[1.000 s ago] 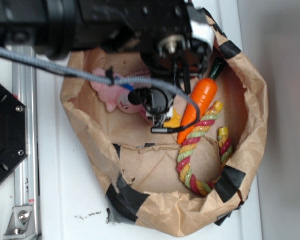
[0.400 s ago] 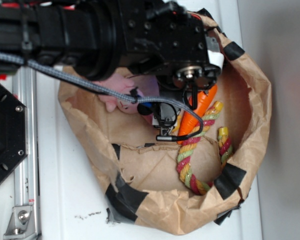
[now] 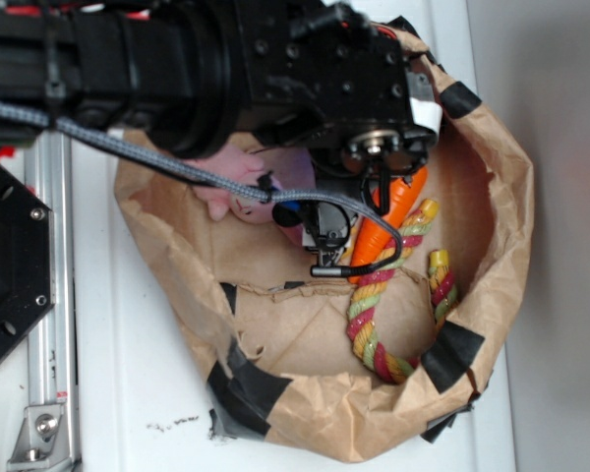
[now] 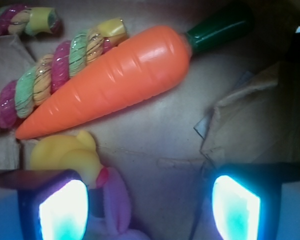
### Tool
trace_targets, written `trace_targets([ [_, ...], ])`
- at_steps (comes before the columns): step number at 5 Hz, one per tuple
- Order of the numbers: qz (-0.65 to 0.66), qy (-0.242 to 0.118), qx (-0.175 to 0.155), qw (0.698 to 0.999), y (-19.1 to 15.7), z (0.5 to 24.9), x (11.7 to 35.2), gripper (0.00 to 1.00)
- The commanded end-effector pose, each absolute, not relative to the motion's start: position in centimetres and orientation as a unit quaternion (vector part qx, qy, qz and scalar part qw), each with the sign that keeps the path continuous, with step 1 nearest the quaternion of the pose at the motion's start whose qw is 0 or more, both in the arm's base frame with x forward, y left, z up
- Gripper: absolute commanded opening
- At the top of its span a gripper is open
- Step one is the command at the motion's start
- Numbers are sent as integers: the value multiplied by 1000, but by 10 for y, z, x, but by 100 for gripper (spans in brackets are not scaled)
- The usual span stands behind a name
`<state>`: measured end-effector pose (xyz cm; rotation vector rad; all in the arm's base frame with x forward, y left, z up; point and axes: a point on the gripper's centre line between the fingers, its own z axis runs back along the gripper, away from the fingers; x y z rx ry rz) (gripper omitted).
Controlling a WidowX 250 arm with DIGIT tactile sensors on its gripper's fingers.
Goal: Grab the yellow duck.
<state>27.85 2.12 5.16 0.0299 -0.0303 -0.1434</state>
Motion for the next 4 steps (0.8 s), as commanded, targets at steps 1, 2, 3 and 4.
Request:
trace_targets([
  [1,-90,-22,24,995,14,44,292,100],
  [2,-121,5,9,993,-3,25,282,100],
  [3,-157,32,-35,986,-31,20,266,100],
  [4,-192,41,-54,979,-53,23,247,100],
])
